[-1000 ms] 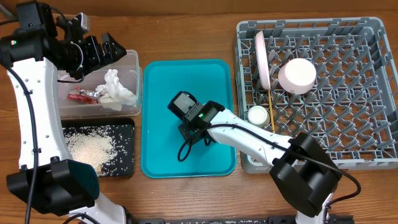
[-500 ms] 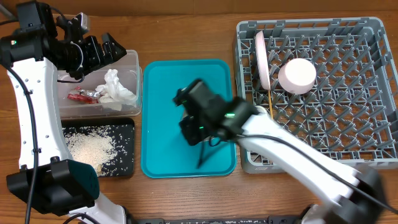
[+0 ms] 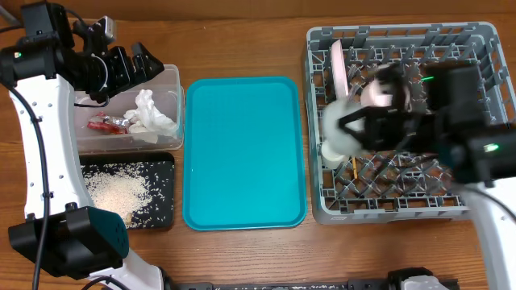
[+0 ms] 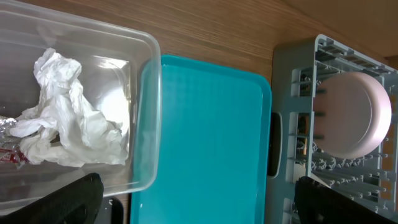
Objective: Sort waste into correct bins and load items into the dishwasher
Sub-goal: 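Carry the white bowl into the rack and set it upside down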
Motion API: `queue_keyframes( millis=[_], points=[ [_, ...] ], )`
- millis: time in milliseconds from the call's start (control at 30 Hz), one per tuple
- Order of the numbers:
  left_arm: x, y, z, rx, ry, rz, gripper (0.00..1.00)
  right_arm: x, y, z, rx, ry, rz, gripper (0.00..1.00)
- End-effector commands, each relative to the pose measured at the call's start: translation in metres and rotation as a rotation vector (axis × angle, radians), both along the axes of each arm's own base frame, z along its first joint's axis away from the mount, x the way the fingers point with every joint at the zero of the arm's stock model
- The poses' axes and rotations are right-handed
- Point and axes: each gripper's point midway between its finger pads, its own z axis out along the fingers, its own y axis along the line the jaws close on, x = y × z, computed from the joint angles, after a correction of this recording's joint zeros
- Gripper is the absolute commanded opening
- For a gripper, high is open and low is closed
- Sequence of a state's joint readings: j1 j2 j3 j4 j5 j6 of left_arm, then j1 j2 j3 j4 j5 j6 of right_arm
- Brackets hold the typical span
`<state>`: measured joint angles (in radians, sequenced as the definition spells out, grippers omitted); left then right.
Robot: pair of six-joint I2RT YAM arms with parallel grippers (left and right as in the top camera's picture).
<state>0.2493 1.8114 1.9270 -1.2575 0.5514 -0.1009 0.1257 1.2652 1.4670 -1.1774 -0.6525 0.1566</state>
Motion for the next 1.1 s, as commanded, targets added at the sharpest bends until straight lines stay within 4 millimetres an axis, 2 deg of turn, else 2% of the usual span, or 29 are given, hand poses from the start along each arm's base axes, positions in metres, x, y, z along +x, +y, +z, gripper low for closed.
queue_keyframes(
  millis=[0,167,200,300,433,533,800,1067],
  points=[
    [0.002,-0.002,0.008,-0.002,-0.03,-0.015,1.0,0.009,-0.033,0.013,0.102,-0.05,-0.023,0.04],
    [0.002,-0.002,0.008,-0.002,-0.03,-0.015,1.0,0.024,-0.078,-0.004,0.187,-0.024,-0.119,0.04],
    [0.002,-0.002,0.008,-0.002,-0.03,-0.015,1.0,0.029,-0.092,-0.011,0.244,-0.012,-0.138,0.04],
    [0.002,-0.002,0.008,-0.002,-0.03,-0.015,1.0,0.036,-0.104,-0.023,0.351,0.008,-0.134,0.04],
    [0.002,-0.002,0.008,-0.002,-0.03,-0.015,1.0,0.045,-0.109,-0.038,0.491,0.034,-0.102,0.04],
    [0.002,-0.002,0.008,-0.002,-0.03,-0.015,1.0,0.053,-0.112,-0.057,0.54,0.071,-0.099,0.04],
    [0.002,-0.002,0.008,-0.002,-0.03,-0.015,1.0,0.068,-0.119,-0.096,0.569,0.141,-0.099,0.04],
    [0.002,-0.002,0.008,-0.002,-0.03,-0.015,1.0,0.07,-0.126,-0.115,0.528,0.181,-0.122,0.04]
  ],
)
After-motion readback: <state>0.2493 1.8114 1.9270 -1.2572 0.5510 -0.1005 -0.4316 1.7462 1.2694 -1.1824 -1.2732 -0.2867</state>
